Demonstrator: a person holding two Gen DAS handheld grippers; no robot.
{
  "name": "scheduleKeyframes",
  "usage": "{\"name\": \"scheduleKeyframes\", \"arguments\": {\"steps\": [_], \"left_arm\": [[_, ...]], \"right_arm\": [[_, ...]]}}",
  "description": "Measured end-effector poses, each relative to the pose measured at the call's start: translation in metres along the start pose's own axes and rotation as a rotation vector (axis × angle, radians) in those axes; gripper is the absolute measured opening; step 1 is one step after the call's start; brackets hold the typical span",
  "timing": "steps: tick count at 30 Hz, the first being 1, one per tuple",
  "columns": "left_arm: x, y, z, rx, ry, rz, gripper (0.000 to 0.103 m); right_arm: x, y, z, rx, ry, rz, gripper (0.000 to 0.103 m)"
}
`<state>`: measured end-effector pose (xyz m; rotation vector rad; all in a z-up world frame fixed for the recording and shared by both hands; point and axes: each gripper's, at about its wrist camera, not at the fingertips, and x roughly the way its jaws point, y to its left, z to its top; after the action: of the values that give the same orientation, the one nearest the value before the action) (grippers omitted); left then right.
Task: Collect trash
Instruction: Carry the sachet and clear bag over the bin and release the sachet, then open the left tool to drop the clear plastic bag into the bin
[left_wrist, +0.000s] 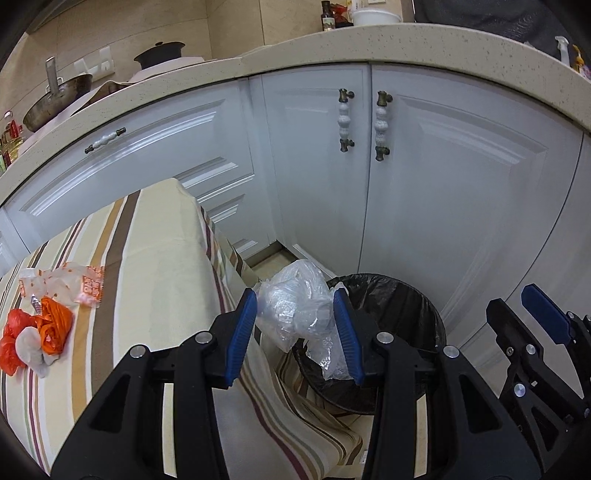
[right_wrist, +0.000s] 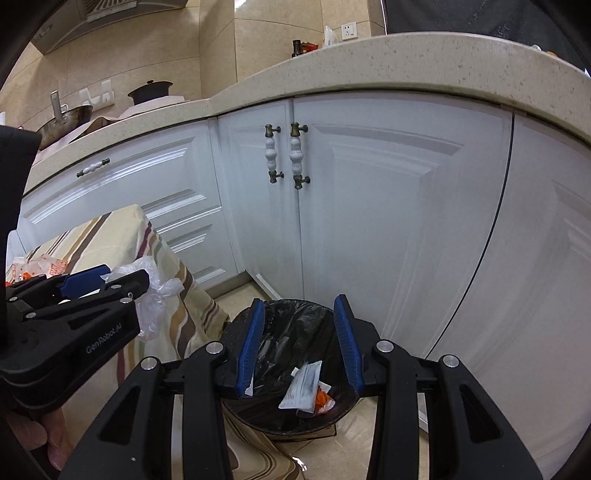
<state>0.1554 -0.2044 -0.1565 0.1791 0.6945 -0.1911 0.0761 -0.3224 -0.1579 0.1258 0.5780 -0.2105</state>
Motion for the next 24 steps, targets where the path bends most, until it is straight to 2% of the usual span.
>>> {"name": "scheduleKeyframes", "arguments": {"steps": [3,16,19,21,24], "left_arm": [[0.009,-0.004,0.001,0.006,0.020,0.004,0.042],[0.023,-0.021,0.012,0.033,0.023,-0.013,0.046],[0.023,-0.020,0.011,0.027,0.024,-0.013,0.053],[0.022,-0.019,0.011,0.025,0.022,-0.011,0.059],[0.020,-0.019,0.012,0.023,0.016,-0.010,0.062]], "right_arm": [[0.009,-0.003,-0.003,0.008,0.017,-0.002,0.039],[0.015,-0.013,-0.005,0.025,0.034,-0.025,0.039],[0.016,-0.013,-0.003,0.028,0.035,-0.029,0.040],[0.015,-0.014,-0.003,0.028,0.033,-0.034,0.043],[0.014,-0.014,-0.002,0.033,0.031,-0.039,0.046]]}}
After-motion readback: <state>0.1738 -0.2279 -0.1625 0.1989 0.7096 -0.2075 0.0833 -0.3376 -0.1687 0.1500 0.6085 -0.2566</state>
